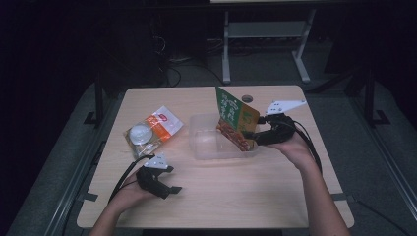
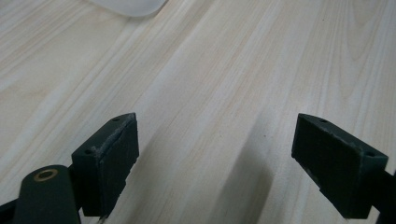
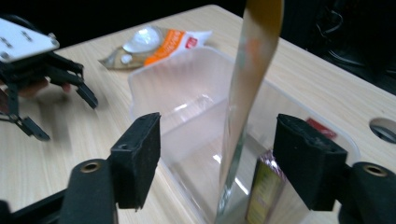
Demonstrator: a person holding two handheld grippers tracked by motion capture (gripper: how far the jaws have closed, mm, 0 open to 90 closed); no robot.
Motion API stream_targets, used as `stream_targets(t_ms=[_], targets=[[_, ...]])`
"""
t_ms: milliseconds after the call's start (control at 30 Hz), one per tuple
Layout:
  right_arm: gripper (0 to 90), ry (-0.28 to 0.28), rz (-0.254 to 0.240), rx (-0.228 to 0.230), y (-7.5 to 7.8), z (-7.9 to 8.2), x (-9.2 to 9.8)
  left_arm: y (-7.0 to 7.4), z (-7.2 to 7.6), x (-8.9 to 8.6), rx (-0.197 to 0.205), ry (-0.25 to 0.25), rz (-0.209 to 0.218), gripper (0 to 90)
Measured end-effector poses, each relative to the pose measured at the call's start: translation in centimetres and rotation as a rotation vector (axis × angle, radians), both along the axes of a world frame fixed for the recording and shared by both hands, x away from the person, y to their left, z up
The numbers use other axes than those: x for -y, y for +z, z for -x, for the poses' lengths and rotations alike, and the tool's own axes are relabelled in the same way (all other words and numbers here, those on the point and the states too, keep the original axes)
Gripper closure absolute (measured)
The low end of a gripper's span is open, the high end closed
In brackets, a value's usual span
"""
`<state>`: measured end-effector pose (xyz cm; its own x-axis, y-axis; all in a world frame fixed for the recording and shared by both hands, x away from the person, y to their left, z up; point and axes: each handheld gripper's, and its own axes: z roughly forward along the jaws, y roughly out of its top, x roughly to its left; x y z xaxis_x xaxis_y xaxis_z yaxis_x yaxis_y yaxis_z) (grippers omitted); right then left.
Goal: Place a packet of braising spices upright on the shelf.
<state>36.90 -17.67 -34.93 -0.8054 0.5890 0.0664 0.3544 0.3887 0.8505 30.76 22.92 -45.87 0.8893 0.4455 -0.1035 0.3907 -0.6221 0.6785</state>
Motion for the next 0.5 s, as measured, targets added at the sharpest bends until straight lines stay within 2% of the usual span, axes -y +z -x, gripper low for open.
stream_targets(t_ms=[67, 200, 267, 333, 500], targets=[[28.5, -0.006, -0.001, 0.0, -0.1, 0.2, 0.3, 0.1, -0.2, -0.2, 0.014, -0.007, -0.012, 13.9], [25.6, -0.025, 0.013, -0.025, -0.6, 0.7, 0.7, 0.1, -0.3, -0.4, 0.003, -0.006, -0.024, 13.5], [25.9, -0.034, 0.014, -0.012, -1.0, 1.3, 0.9, 0.2, -0.3, -0.5, 0.004, -0.004, -0.026, 13.5], [25.9, -0.035, 0.018, -0.031, -1.5, 1.8, 1.1, 0.2, -0.2, -0.5, 0.001, 0.001, -0.016, 13.5], [25.9, -0.049, 0.015, -0.036, -2.4, 3.2, 1.6, 0.4, -0.1, -0.6, 0.008, 0.01, -0.008, 13.5]])
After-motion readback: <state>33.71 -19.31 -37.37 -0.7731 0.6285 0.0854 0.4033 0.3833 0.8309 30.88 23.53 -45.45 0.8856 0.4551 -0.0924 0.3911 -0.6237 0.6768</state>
